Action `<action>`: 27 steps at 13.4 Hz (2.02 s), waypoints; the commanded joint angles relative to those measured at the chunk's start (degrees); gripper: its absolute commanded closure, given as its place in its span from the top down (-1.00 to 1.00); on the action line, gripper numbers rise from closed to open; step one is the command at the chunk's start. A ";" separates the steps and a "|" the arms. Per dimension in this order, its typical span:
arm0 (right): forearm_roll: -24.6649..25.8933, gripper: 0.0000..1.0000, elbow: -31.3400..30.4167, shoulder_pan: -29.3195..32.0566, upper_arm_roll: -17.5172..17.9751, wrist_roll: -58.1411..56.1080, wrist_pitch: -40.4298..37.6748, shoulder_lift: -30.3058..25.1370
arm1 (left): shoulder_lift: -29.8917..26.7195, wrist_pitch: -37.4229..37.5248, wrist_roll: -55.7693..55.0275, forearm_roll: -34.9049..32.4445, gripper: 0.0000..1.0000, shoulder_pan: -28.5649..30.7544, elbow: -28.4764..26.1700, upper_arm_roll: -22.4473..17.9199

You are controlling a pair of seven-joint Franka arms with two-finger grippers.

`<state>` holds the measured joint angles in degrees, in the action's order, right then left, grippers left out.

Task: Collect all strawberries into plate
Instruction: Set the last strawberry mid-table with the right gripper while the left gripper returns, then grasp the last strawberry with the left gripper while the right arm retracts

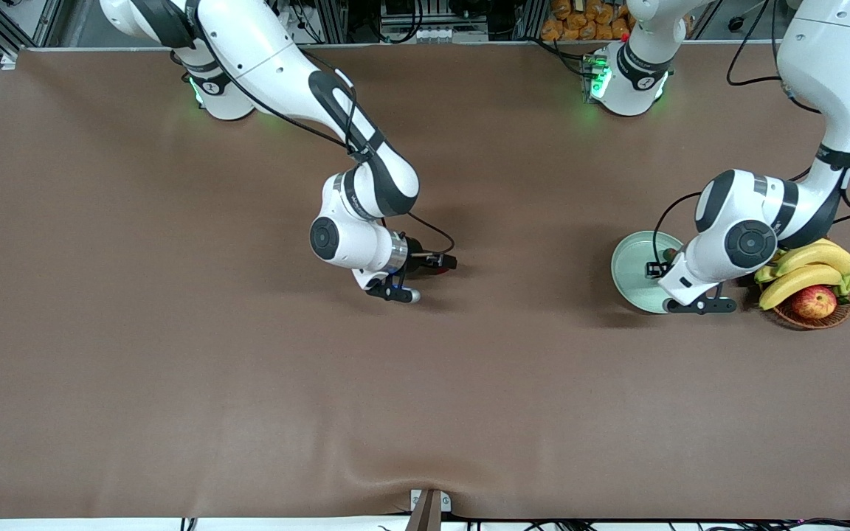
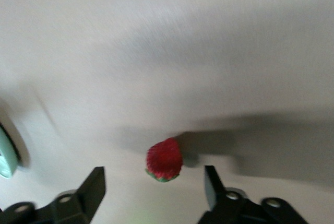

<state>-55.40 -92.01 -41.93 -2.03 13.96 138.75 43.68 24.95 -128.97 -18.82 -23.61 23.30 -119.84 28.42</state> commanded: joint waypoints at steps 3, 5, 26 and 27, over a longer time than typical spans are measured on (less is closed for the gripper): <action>11.15 0.95 0.34 6.23 0.01 4.11 -6.62 -8.15 | -1.40 0.21 -11.10 4.79 1.00 -1.50 2.14 9.60; 23.17 1.00 1.65 9.22 0.27 9.39 -13.73 -11.76 | -0.44 0.30 -24.18 4.98 1.00 -5.78 5.12 13.22; 54.08 1.00 11.94 41.05 -4.12 -12.65 -63.50 -39.29 | 22.07 -6.56 -42.26 3.49 -0.57 -52.66 29.57 -8.21; 54.35 1.00 11.94 41.14 -4.12 -12.73 -63.95 -39.46 | 21.55 -6.56 -42.00 3.40 -0.94 -52.31 29.57 -8.21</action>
<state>-2.37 -80.34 -1.02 -6.77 1.62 76.45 4.87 46.61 -135.18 -60.25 -19.26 -29.02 -91.25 20.49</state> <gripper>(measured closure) 0.000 0.599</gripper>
